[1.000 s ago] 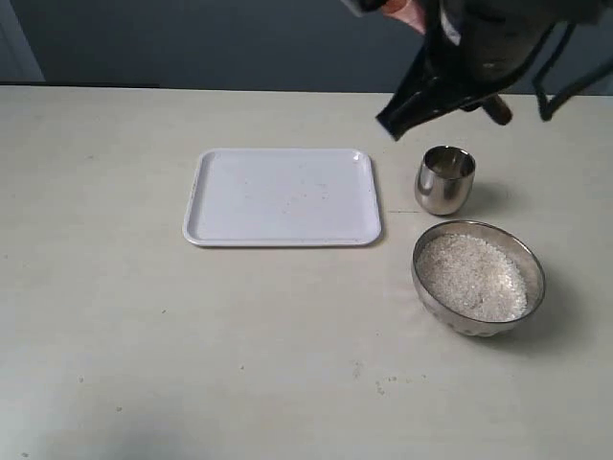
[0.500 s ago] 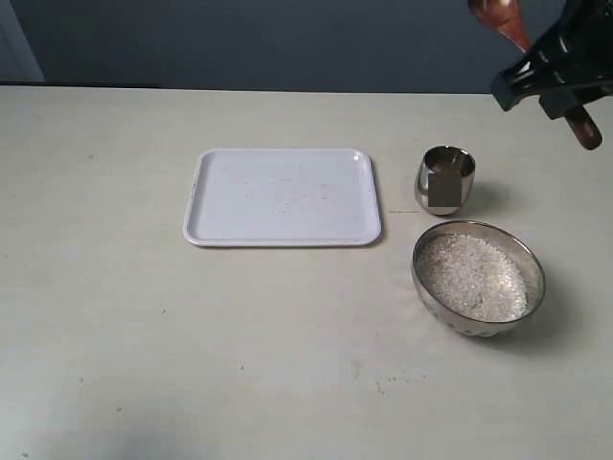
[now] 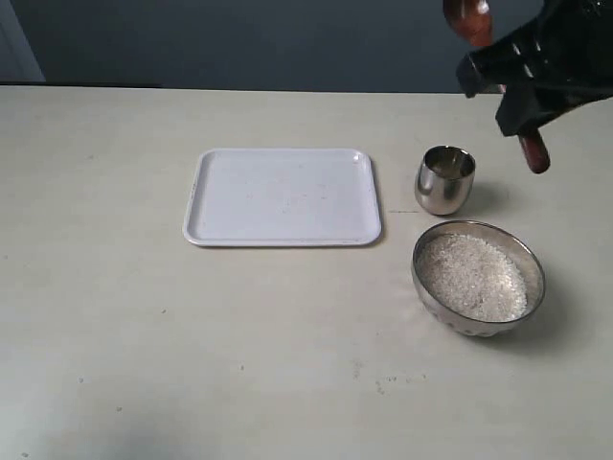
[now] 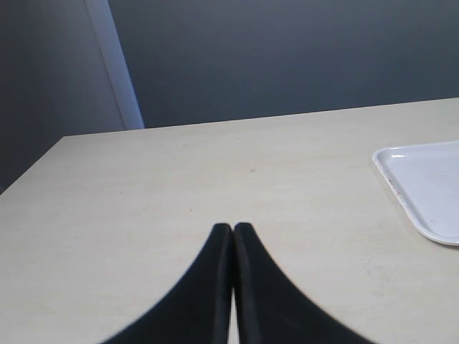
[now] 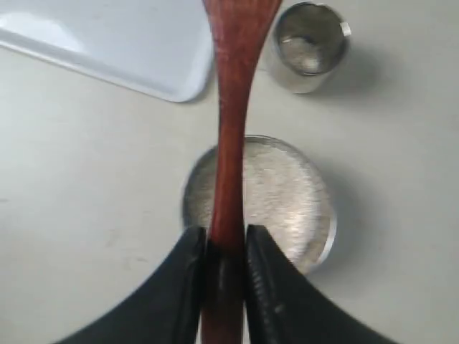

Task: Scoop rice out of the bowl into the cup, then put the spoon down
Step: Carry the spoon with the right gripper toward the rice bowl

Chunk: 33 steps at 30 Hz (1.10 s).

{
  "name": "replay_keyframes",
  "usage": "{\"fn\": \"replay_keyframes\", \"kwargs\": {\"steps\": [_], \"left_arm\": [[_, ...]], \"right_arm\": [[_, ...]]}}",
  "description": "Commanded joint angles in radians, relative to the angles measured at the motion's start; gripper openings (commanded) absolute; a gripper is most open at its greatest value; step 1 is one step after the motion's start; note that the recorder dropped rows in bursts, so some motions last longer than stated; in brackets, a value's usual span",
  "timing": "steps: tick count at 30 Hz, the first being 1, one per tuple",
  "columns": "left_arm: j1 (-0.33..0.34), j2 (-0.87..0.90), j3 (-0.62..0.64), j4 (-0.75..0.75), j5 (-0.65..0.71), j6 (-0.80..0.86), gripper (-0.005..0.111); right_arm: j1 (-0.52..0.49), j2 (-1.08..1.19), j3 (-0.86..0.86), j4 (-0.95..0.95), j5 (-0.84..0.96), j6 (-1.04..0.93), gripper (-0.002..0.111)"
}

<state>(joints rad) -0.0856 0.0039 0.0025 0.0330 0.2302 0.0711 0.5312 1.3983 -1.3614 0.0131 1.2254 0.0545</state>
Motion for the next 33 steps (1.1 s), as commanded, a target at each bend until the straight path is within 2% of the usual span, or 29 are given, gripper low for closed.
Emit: {"fn": "replay_keyframes", "kwargs": {"steps": [1,2,4,6,8,9,10,11,13,15,16,17,21,26,33], "left_arm": [[-0.007,-0.004,-0.003,-0.001,-0.013,-0.004,0.000],[-0.007,-0.004,-0.003,-0.001,-0.013,-0.004,0.000],[-0.007,-0.004,-0.003,-0.001,-0.013,-0.004,0.000],[-0.007,-0.004,-0.003,-0.001,-0.013,-0.004,0.000],[-0.007,-0.004,-0.003,-0.001,-0.013,-0.004,0.000],[-0.007,-0.004,-0.003,-0.001,-0.013,-0.004,0.000],[-0.007,-0.004,-0.003,-0.001,-0.013,-0.004,0.000],[-0.007,-0.004,-0.003,-0.001,-0.013,-0.004,0.000],[-0.007,-0.004,-0.003,-0.001,-0.013,-0.004,0.000],[-0.007,-0.004,-0.003,-0.001,-0.013,-0.004,0.000],[-0.007,-0.004,-0.003,-0.001,-0.013,-0.004,0.000],[-0.007,-0.004,-0.003,-0.001,-0.013,-0.004,0.000],[-0.007,-0.004,-0.003,-0.001,-0.013,-0.004,0.000],[-0.007,-0.004,-0.003,-0.001,-0.013,-0.004,0.000],[-0.007,-0.004,-0.003,-0.001,-0.013,-0.004,0.000]], "right_arm": [[-0.132,-0.054,0.002,0.215,-0.004,-0.099,-0.001],[-0.163,-0.067,0.002,0.133,-0.004,-0.099,-0.001],[-0.193,-0.072,0.003,0.094,-0.004,-0.110,-0.001],[-0.198,-0.068,0.008,0.075,-0.004,-0.129,-0.001],[-0.198,-0.056,0.052,-0.062,-0.004,-0.126,-0.001],[-0.200,-0.052,0.068,-0.122,-0.004,-0.101,-0.001],[-0.213,-0.048,0.087,-0.247,-0.004,0.040,-0.001],[-0.223,-0.048,0.092,-0.285,-0.004,0.080,-0.001],[-0.268,-0.047,0.086,-0.185,-0.004,0.047,-0.001],[-0.324,-0.047,0.086,0.111,-0.004,-0.107,-0.001],[-0.355,-0.047,0.086,0.317,-0.004,-0.196,-0.001],[-0.363,-0.049,0.086,0.382,-0.004,-0.217,-0.001],[-0.343,-0.076,0.086,0.173,-0.004,-0.169,-0.001],[-0.343,-0.074,0.086,0.186,-0.004,-0.178,-0.001],[-0.343,-0.086,0.086,0.338,-0.004,-0.209,-0.001]]}}
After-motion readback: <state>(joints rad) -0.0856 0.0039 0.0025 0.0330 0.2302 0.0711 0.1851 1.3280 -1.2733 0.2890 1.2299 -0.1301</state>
